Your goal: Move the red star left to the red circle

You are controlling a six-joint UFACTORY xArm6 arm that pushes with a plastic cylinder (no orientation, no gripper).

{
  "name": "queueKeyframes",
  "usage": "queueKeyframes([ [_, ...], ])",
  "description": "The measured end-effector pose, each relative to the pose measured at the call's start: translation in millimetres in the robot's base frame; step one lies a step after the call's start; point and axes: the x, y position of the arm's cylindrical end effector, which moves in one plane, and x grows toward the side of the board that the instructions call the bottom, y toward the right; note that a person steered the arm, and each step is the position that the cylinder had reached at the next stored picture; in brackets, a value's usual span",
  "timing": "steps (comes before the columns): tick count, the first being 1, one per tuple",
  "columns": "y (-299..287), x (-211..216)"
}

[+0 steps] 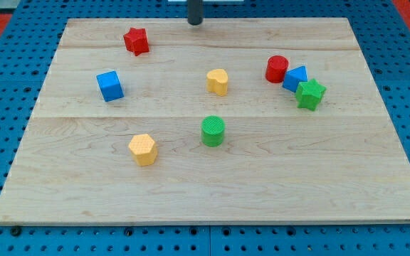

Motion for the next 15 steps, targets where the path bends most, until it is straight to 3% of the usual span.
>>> queueKeyframes([
  [1,-6,0],
  [2,-72,-1],
  [3,-184,0],
  [4,-148,54],
  [5,-54,58],
  [6,-1,85],
  [8,-25,110],
  [9,18,115],
  [12,47,116],
  [14,31,100],
  [15,-20,126],
])
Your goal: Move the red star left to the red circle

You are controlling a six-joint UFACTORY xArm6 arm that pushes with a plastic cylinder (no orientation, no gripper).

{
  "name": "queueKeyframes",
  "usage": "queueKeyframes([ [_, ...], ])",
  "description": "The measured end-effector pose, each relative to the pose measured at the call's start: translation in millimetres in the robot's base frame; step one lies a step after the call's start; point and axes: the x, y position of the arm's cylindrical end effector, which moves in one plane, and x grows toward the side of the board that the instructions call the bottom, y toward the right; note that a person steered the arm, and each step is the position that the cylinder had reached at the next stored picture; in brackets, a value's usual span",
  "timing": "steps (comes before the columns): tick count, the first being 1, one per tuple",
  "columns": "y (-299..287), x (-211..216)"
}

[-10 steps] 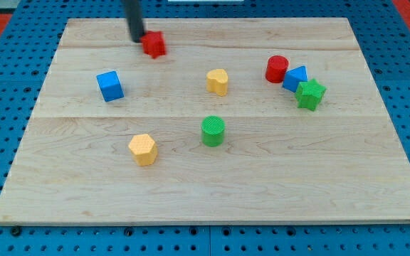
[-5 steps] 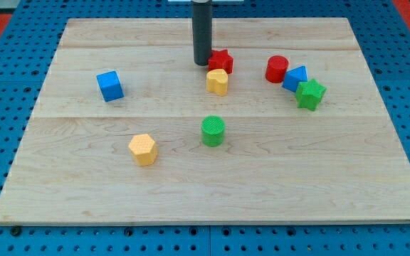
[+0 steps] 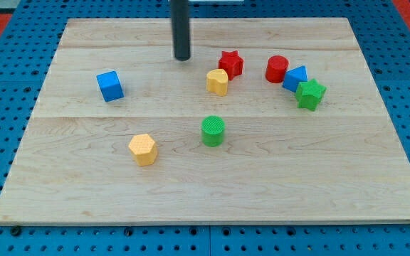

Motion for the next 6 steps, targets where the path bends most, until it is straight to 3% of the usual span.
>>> queueKeyframes([
  [2,68,5],
  [4,98,-1],
  [6,43,17],
])
